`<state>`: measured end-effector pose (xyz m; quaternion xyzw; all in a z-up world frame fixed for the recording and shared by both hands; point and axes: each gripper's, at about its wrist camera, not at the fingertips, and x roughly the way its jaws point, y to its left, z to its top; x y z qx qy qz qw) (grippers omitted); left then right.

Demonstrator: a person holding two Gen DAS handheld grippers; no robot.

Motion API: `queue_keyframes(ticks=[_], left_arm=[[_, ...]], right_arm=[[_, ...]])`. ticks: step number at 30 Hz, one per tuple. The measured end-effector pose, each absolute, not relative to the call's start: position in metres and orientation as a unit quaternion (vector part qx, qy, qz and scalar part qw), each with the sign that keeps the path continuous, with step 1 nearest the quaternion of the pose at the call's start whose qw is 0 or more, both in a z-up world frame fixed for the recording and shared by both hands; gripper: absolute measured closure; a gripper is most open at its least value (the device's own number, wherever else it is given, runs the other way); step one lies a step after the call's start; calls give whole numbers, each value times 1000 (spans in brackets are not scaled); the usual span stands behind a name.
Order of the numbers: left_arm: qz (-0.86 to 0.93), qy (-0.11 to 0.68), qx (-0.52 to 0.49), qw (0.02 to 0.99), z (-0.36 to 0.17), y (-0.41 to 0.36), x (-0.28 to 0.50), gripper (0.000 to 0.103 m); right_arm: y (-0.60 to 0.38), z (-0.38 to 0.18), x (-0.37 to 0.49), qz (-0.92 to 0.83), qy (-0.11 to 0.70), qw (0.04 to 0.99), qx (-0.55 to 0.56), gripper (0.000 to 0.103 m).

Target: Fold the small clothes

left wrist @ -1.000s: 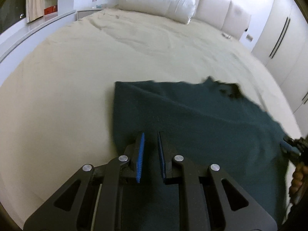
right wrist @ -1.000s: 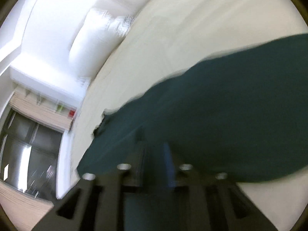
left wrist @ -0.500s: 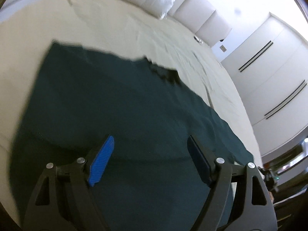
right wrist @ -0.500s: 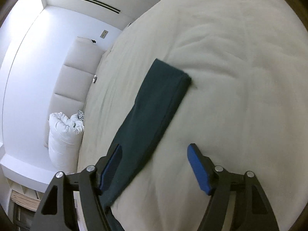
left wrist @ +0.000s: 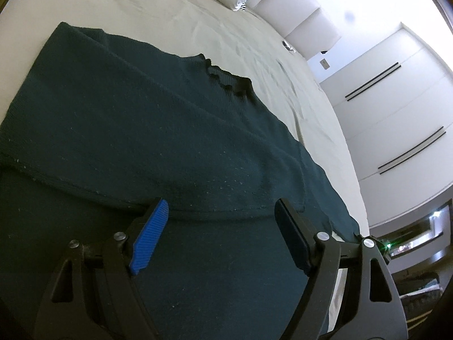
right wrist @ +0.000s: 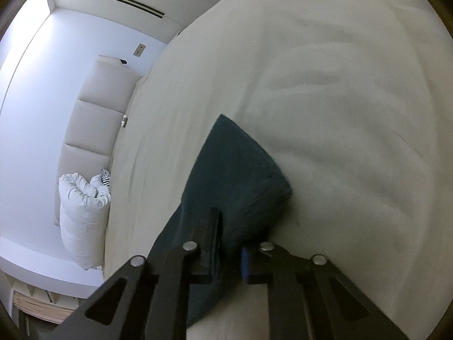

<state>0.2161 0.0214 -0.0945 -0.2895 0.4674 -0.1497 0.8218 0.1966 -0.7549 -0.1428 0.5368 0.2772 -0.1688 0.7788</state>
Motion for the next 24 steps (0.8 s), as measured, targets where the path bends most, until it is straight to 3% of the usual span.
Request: queue_keyframes(ticks=[7,14,20,24], left_arm=[[-160,461,-308,816,-91,34,220,31],[-177,453,-343,803,-87,48,225,31],[-197,458,-375,782,-92,51,238,31],[-214,474,-372,768,-97,39,249,31]], right_arm=[[-683,-80,233,-146,282,850,420,93],[-452,-17,297,52,310,924,220,94],[-271,-71,320,174,394,900,65,92],[-241,-115,321,182,436,880,47,70]])
